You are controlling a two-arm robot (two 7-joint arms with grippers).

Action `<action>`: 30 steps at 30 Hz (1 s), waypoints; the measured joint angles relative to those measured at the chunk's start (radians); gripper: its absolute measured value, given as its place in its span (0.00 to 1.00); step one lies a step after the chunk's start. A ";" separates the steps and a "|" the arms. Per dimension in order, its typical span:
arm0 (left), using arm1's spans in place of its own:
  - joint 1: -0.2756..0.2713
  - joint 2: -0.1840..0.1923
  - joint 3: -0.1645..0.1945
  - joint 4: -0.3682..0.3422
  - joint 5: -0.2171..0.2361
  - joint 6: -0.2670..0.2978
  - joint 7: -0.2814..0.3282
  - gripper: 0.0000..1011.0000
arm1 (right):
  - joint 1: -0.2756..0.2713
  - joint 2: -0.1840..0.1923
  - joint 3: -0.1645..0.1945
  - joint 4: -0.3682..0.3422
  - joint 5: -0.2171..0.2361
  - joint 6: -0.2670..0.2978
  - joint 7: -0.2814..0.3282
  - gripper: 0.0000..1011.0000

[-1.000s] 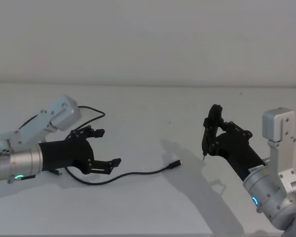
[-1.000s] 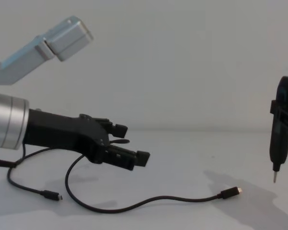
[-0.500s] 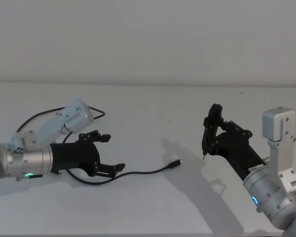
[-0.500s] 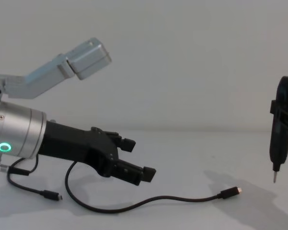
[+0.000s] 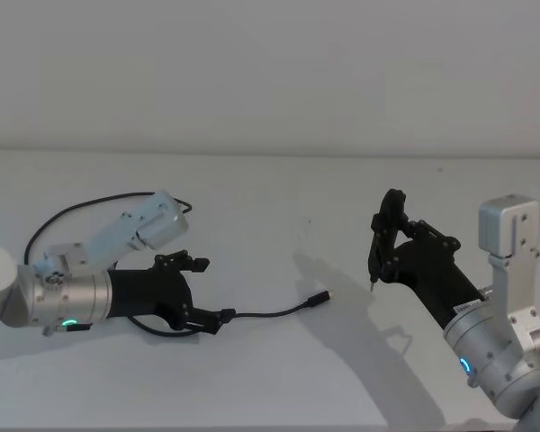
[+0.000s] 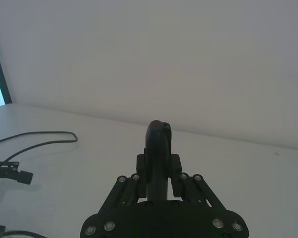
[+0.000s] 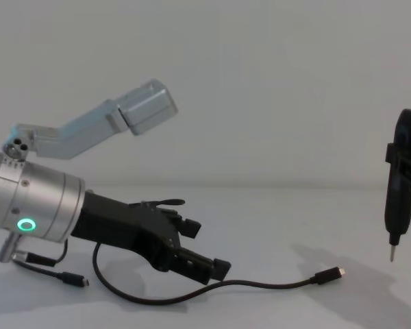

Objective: Pick up the data cable with the one hand.

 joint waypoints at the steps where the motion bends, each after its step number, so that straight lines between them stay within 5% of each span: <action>1: -0.001 -0.001 0.001 0.002 0.000 0.002 0.001 0.99 | 0.000 0.000 0.000 0.000 0.000 0.000 0.000 0.27; 30: -0.035 -0.056 0.048 0.075 0.008 0.036 0.018 0.99 | 0.000 0.000 0.000 0.000 0.000 0.000 0.000 0.27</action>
